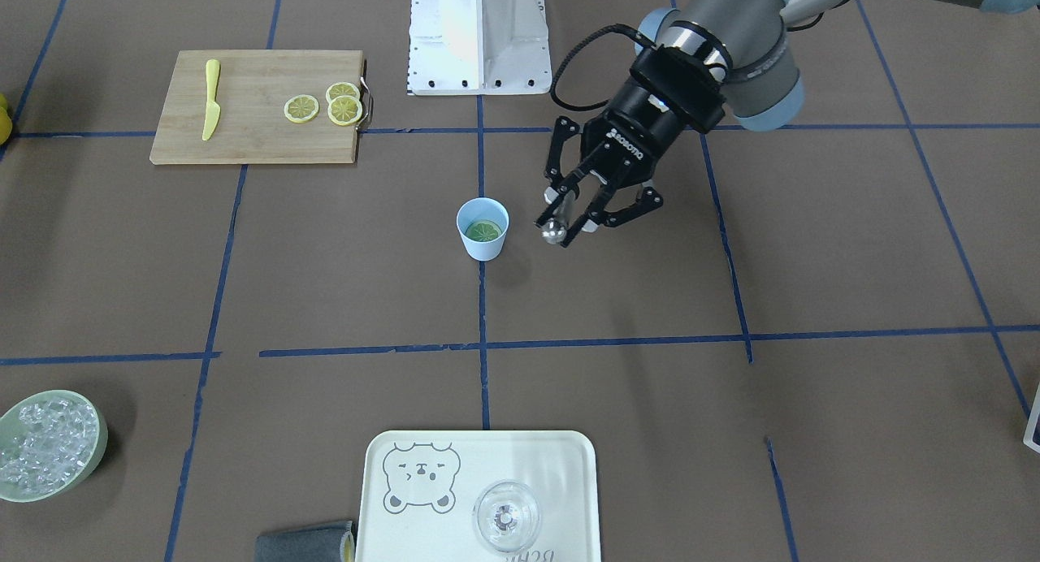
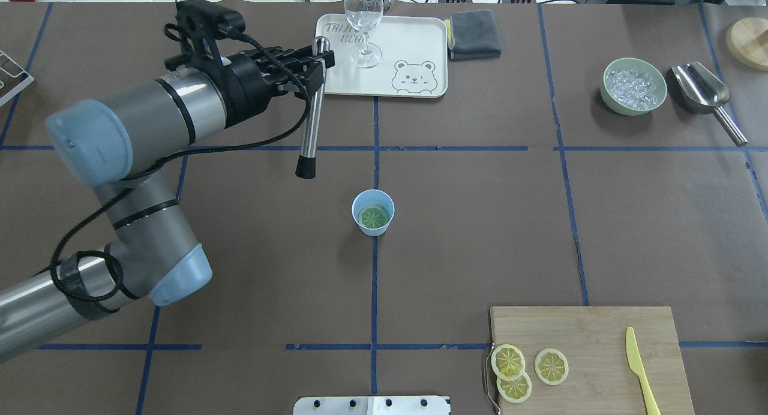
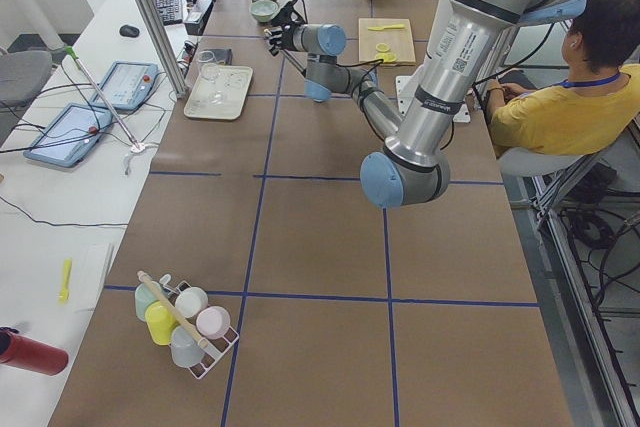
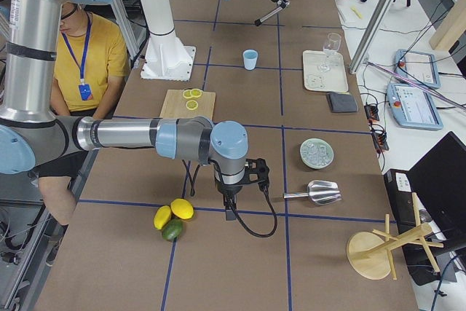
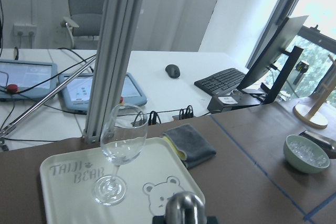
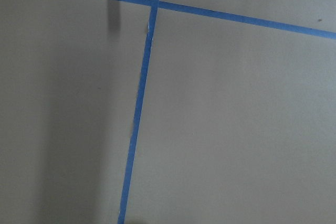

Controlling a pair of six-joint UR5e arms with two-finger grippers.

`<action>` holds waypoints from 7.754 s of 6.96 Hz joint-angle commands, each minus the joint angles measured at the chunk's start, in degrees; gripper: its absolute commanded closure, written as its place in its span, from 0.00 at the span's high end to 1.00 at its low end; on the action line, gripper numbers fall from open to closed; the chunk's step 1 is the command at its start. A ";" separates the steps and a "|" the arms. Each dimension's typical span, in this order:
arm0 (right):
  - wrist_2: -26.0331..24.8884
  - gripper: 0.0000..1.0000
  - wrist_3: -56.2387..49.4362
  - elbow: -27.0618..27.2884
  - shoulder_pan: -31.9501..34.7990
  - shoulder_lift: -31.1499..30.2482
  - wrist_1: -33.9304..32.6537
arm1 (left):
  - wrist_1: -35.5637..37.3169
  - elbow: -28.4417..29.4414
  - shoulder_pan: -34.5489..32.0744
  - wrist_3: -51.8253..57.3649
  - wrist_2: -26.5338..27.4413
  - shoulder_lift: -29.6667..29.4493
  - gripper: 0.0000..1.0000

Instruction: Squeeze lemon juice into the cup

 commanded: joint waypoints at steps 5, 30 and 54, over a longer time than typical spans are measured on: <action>-0.11 1.00 0.77 -1.50 1.41 -0.03 0.00 | -28.91 16.69 9.28 18.98 5.66 -7.16 0.00; -0.02 1.00 -0.02 -4.93 3.88 0.41 0.09 | 48.05 -6.31 -2.29 10.11 -6.08 11.17 0.00; 0.33 1.00 0.07 -6.42 3.88 0.50 3.87 | 60.88 -1.22 -55.74 57.82 -48.89 38.46 1.00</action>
